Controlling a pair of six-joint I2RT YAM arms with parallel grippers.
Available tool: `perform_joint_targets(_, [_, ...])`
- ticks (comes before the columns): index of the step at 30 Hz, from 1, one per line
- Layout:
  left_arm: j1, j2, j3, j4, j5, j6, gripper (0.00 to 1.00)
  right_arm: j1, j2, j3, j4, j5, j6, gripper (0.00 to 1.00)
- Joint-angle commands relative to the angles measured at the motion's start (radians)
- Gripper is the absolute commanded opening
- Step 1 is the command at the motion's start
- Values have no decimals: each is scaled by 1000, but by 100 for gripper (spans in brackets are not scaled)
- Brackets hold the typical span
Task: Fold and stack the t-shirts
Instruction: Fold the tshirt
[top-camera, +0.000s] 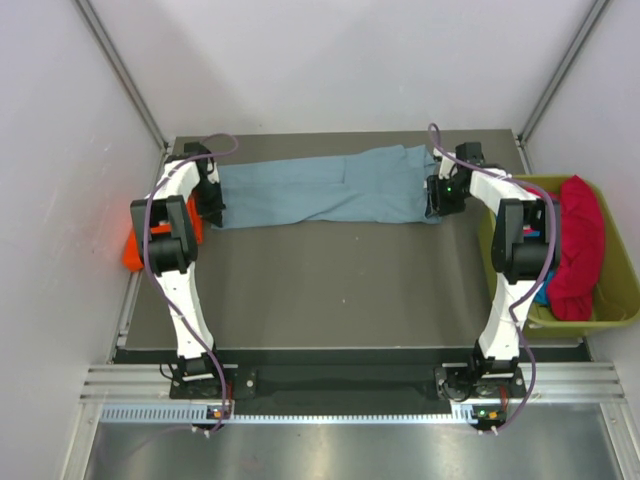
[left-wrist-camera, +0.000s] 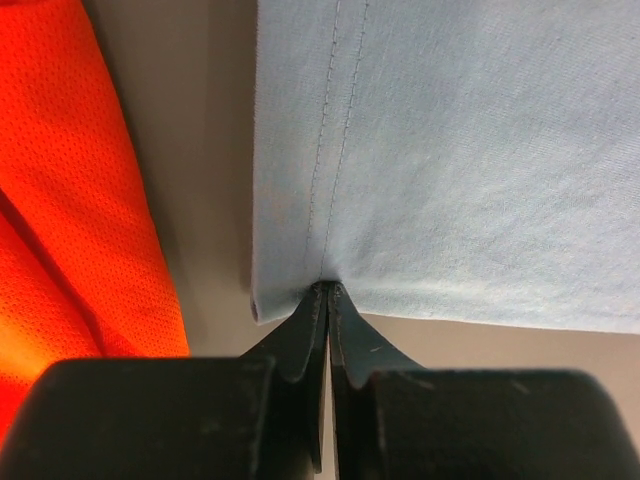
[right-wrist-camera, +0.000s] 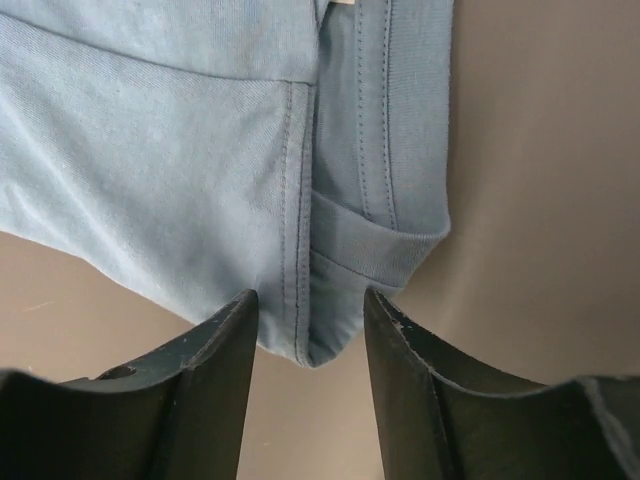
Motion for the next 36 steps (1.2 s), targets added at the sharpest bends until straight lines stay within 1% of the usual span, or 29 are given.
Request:
perform_joint_targets(1, [6,-1,-7,-1,-6,-4,3,-9,-17,31,0,11,-7,47])
perform_joint_targets(2, [6,-3,-7,0,-6,-6,3,-9,-14,25,1,5,-8,44])
perform_joint_targets(3, [6,-4,-7,0,-6,-4,3,-7,-12,22,1,-12,-10,33])
perform_joint_targets(5, [7,-3,-5,-3,-12,-3,2,-9,-8,22,0,-21,-11,17])
perform_joint_targets(6, [6,-6,-5,-3,-15,-1,2,-9,-6,25,0,-31,-14,4])
perform_joint_targets(7, [7,-9,-7,-4,-18,0,2,-9,-3,25,-2,-32,-18,1])
perform_joint_targets(15, [12,-17,-15,-6,-56,14,1,-7,0,36,-9,47,-39,0])
perform_joint_targets(17, [15,-15,-13,-6,-88,17,1,-9,-2,33,-9,58,-48,0])
perform_joint_targets(25, [14,-4,11,-7,-136,36,0,-9,-8,25,-8,113,-79,0])
perform_joint_targets(26, [12,-4,10,-7,-142,37,0,-39,-8,22,-5,121,-83,0])
perform_joint_targets(36, [15,-3,11,-1,-176,39,0,-50,9,31,0,161,-111,0])
